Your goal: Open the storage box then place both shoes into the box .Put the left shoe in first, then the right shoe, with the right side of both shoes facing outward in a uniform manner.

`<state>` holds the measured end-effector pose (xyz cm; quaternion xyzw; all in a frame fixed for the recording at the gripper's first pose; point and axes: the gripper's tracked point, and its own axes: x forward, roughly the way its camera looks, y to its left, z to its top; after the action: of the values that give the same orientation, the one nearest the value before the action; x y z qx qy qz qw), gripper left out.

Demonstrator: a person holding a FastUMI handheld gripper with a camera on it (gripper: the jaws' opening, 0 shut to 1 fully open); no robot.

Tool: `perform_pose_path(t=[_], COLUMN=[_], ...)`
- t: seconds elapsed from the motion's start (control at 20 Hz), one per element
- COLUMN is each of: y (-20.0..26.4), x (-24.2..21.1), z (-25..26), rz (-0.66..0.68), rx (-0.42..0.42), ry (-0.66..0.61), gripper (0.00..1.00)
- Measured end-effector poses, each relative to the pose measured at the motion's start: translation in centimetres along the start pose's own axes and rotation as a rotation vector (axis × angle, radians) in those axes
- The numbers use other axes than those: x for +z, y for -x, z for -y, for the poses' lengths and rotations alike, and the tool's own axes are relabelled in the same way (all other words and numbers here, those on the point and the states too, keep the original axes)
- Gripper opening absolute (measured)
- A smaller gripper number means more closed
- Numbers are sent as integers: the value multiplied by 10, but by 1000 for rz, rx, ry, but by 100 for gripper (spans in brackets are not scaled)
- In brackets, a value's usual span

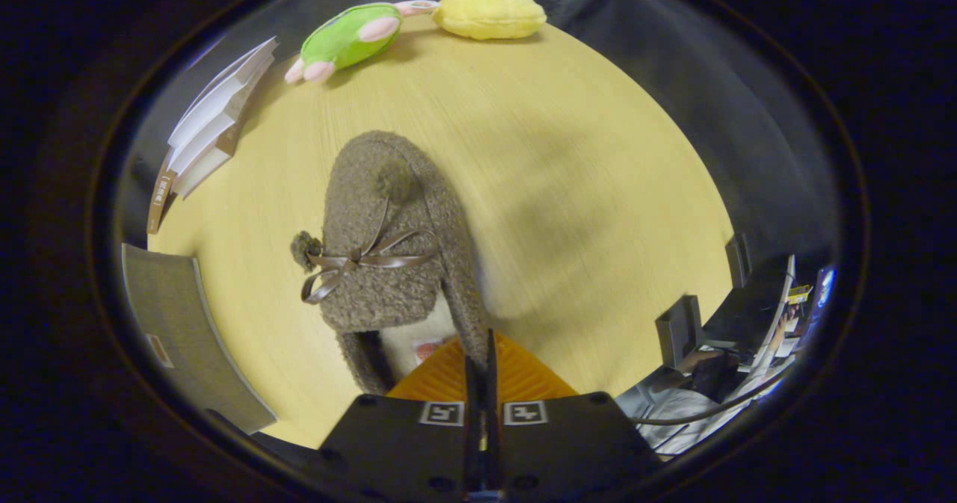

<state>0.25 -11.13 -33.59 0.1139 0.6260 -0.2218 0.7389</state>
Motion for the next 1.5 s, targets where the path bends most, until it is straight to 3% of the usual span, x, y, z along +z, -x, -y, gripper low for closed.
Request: perform_pose_path(t=[0.2,0.45,0.6,0.95,1.5], y=[7,34,54,147,270], x=[-3,-9,-17,-30,-52], z=[-2,3,-6,-33,-148], rz=[11,50,66,166,336], rx=[-28,-170,-194,-306,-260], ry=[54,96,78,115,202], gripper=[5,5,5,5,5])
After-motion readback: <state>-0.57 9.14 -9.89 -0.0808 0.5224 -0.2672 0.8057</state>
